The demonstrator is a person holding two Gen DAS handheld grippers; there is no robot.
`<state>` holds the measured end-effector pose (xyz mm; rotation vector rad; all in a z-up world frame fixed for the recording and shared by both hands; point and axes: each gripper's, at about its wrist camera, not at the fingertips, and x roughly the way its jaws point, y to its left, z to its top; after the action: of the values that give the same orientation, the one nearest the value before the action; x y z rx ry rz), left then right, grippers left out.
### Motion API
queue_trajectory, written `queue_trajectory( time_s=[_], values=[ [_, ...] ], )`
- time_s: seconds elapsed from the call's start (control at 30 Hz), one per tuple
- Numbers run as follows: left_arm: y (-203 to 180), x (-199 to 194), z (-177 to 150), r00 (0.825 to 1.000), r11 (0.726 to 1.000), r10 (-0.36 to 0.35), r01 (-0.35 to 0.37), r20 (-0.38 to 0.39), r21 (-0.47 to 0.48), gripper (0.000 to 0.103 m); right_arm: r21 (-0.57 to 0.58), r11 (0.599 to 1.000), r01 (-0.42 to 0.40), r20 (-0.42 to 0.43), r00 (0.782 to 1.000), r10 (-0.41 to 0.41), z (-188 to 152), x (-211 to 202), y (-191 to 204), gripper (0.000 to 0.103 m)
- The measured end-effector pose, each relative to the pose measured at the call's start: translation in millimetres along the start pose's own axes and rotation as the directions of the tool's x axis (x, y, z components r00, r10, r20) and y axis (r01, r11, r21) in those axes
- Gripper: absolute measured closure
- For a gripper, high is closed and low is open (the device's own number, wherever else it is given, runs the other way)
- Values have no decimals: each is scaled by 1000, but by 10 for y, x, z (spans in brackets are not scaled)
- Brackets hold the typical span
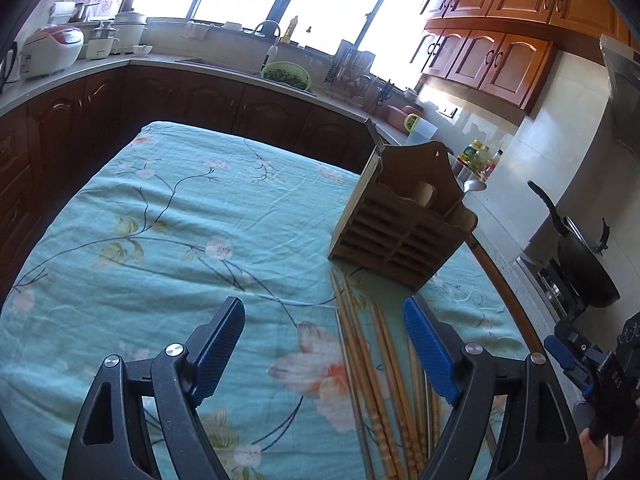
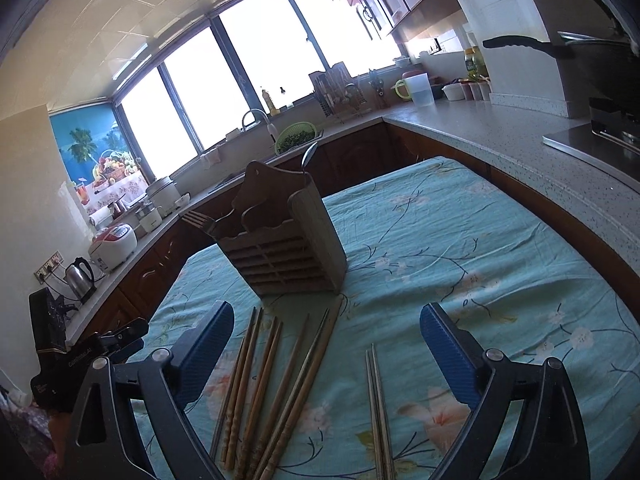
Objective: Organize utensils
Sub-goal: 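Open both tools and withdraw them from the wooden holder, then grasp a wooden chopstick with the left tool while the right tool grasps another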
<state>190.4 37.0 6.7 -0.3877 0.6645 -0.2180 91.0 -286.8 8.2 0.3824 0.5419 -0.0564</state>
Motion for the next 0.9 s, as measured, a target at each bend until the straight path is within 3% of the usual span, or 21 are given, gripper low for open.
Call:
queue_trajectory(
  time_s=[0.3,0.73,0.8,0.87,0.9],
  values=[
    [4,-44,-116,999,1000,22,-22,-39,0,22,6,1000,17,-63,998,-17,-178,66,28,8],
    [-51,218,-81,995,998,62,-62,-84,14,24,6,999,36,-118,992,-35,-216,317,47,9],
    [-66,291,-50,993,998,62,-61,-96,16,29,7,999,43,-129,991,-42,-205,386,48,15],
    [-87,402,-5,990,998,65,-63,-123,21,37,14,999,52,-151,987,-49,-185,480,40,35],
    [-95,466,17,988,998,68,-65,-139,23,46,18,998,58,-165,985,-54,-175,534,34,39]
  ],
)
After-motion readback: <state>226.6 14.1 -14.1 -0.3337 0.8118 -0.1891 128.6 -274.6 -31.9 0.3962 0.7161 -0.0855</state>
